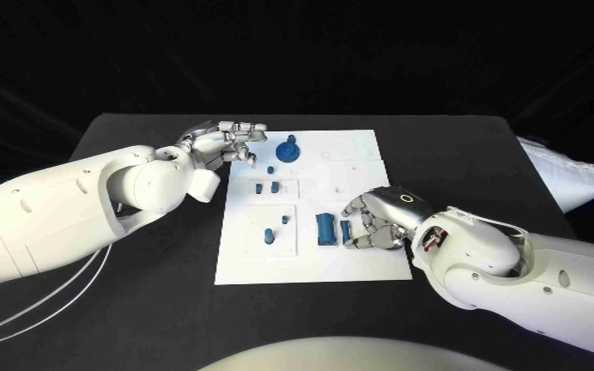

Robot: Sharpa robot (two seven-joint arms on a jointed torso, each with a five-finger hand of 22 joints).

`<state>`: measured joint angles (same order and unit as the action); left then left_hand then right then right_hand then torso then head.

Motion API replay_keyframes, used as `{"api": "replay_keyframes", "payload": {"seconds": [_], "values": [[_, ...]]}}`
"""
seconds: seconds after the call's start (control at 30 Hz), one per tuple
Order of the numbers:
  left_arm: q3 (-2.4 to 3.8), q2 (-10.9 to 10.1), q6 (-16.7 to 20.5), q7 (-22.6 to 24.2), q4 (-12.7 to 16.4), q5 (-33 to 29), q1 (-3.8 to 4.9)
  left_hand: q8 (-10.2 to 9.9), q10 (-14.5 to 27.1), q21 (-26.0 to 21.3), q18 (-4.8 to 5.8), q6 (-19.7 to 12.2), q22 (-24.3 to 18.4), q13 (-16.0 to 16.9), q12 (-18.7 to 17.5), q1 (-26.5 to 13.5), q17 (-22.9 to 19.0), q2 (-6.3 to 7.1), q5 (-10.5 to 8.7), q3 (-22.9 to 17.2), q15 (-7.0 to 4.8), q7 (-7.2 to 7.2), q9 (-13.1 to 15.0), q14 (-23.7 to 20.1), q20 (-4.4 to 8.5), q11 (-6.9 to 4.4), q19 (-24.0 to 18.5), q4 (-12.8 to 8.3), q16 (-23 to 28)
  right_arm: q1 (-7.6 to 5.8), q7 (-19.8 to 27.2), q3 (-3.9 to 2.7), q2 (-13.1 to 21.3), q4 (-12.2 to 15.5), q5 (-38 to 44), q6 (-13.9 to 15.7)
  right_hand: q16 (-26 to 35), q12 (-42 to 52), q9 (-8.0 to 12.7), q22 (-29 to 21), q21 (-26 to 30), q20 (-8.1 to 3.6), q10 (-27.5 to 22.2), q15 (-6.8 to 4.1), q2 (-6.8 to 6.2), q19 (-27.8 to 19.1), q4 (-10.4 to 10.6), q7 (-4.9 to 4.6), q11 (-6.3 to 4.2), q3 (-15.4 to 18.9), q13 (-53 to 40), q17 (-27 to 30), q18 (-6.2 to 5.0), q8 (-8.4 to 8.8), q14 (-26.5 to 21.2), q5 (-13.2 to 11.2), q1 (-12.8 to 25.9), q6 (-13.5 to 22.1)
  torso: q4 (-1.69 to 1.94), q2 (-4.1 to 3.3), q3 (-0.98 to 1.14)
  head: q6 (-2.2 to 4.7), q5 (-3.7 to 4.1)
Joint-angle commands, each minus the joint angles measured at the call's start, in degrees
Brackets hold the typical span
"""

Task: Assemble the parts on the task board

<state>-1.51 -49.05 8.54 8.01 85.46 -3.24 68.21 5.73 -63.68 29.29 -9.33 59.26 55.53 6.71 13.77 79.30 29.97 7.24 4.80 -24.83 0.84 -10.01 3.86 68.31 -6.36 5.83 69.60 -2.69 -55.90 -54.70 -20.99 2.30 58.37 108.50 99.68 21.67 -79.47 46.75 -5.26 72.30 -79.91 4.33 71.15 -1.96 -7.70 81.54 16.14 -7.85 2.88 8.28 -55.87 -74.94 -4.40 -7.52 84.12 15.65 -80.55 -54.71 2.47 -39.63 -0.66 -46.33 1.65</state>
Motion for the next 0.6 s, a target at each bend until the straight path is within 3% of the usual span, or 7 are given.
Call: {"api": "replay_keyframes", "payload": {"seconds": [0.03, 0.17, 0.33, 0.43, 0.47, 0.53, 0.6], "values": [[0.04, 0.22, -0.89, 0.41, -0.05, 0.09, 0.0, -0.34, 0.25, -0.34, -1.03, -0.39, -0.08, -0.08, 0.39, -0.53, -0.05, 0.05, 0.04, 0.29, 0.07, -0.06, -0.07, -0.43, -0.09, -0.03, -0.31, 0.07, -0.39, -0.46, 7.31, -0.06, 0.62, 0.39, -7.71, 6.98, 1.25, -0.15, 0.18, -0.95, 0.89, 0.14, -0.63, 0.44, 0.6, -0.65, 0.06, -0.09, 0.0, -0.4, 0.39, -0.14, 0.32, 0.01, 2.66, 0.6, -1.05, 0.6, 0.04, 0.13, -0.01, 0.29, 0.32], [0.04, 0.54, -0.36, 1.14, -0.53, 0.08, -0.08, -0.33, 0.29, -0.35, -1.04, -0.42, -0.09, -0.08, 0.44, -0.48, -0.07, 0.02, 0.05, 0.29, 0.07, -0.07, -0.06, -0.46, -0.1, -0.03, -0.31, 0.03, -0.42, -2.61, 13.88, -0.1, 1.63, -0.3, -24.92, 7.85, 2.78, -1.03, 0.3, -2.69, 2.03, 0.11, -1.43, 0.36, 2.47, -1.53, -0.85, -0.02, -0.09, -1.36, 1.27, 1.48, -0.06, -0.24, 2.16, 1.26, -3.08, 0.39, 0.09, 0.49, -0.09, 0.8, 0.62], [0.04, 1.13, 1.83, 3.58, -1.33, -0.83, -0.34, -0.05, 0.01, -0.39, -1.07, -0.07, -0.13, 0.03, 0.88, -0.42, -0.15, -0.29, 0.05, 0.3, 0.04, 0.06, 0.05, -0.5, -0.13, -0.14, -0.31, 0.03, -0.57, -6.17, 23.01, -0.12, 2.2, -4.22, -46.75, 6.99, 10.13, -9.53, 0.58, -11.76, 8.34, 0.05, -6.42, 0.34, 4.92, -6.26, -2.73, -0.17, -0.06, -2.94, 8.18, 9.14, -1.87, -0.46, -0.3, -0.21, -6.44, 0.24, 0.11, 1.35, -0.43, 1.52, 1.12], [0.04, 1.52, 3.79, 5.65, -1.97, -1.88, -0.53, 0.34, -0.4, -0.46, -1.11, 0.49, -0.19, 0.16, 1.39, -0.53, -0.25, -0.46, 0.03, 0.43, -0.07, 0.31, 0.17, -0.63, -0.12, -0.36, -0.38, 0.09, -0.68, -8.15, 28.39, -0.12, 1.35, -8.68, -57.92, 5.47, 31.27, -15.94, 0.9, -32.47, 24.89, 0.49, -8.98, 0.93, 6.43, -17.39, -3.69, -0.78, 0.55, -4.58, 13.81, 28.61, -5.51, -0.45, -8.11, -2.6, -8.86, 0.05, 0.05, 2.12, -0.65, 2.13, 1.34], [0.04, 1.66, 4.38, 6.3, -2.25, -2.22, -0.58, 0.47, -0.59, -0.53, -1.12, 0.67, -0.22, 0.21, 1.6, -0.59, -0.33, -0.49, 0.02, 0.5, -0.11, 0.4, 0.19, -0.77, -0.11, -0.45, -0.47, 0.12, -0.64, -8.69, 29.94, -0.12, 0.86, -10.39, -61.29, 4.83, 36.87, -18.23, 1.0, -36.87, 29.1, 0.68, -9.56, 1.21, 6.6, -19.44, -3.87, -0.99, 0.74, -4.98, 15.99, 32.99, -6.13, -0.42, -9.88, -2.98, -9.36, -0.06, 0.0, 2.44, -0.73, 2.49, 1.35], [0.04, 2.21, 5.75, 7.75, -3.27, -3.03, -0.65, 0.8, -1.06, -1.5, -1.11, 1.12, -0.68, 0.28, 2.14, -0.71, -1.23, -0.55, 0.07, 0.64, -0.22, 0.65, 0.21, -2.58, -0.09, -0.61, -1.88, 0.16, 0.9, -9.67, 33.64, -0.12, -0.69, -14.91, -69.39, 3.0, 45.29, -24.88, 1.21, -41.29, 35.61, 1.41, -10.66, 2.08, 7.23, -21.5, -3.79, -1.69, 1.99, -6.27, 22.56, 37.5, -6.21, -0.25, -12.75, -3.92, -10.47, -0.59, 0.06, 3.19, -0.91, 3.18, 1.47], [0.04, 2.5, 6.32, 8.34, -3.83, -3.38, -0.67, 0.9, -0.99, -3.01, -1.08, 1.2, -1.43, 0.15, 2.19, -0.75, -2.6, -0.56, 0.07, 0.63, -0.02, 0.61, 0.14, -4.72, -0.18, -0.48, -4.08, 0.17, 3.44, -9.95, 35.2, -0.12, -1.58, -17.02, -72.73, 2.08, 48.17, -27.92, 1.2, -43.12, 38.34, 1.73, -10.97, 2.48, 7.54, -22.11, -3.9, -1.95, 2.16, -7.16, 25.74, 38.98, -6.19, -0.36, -13.16, -4.22, -11.28, -1.34, 0.1, 3.43, -0.95, 3.21, 1.51]]}}
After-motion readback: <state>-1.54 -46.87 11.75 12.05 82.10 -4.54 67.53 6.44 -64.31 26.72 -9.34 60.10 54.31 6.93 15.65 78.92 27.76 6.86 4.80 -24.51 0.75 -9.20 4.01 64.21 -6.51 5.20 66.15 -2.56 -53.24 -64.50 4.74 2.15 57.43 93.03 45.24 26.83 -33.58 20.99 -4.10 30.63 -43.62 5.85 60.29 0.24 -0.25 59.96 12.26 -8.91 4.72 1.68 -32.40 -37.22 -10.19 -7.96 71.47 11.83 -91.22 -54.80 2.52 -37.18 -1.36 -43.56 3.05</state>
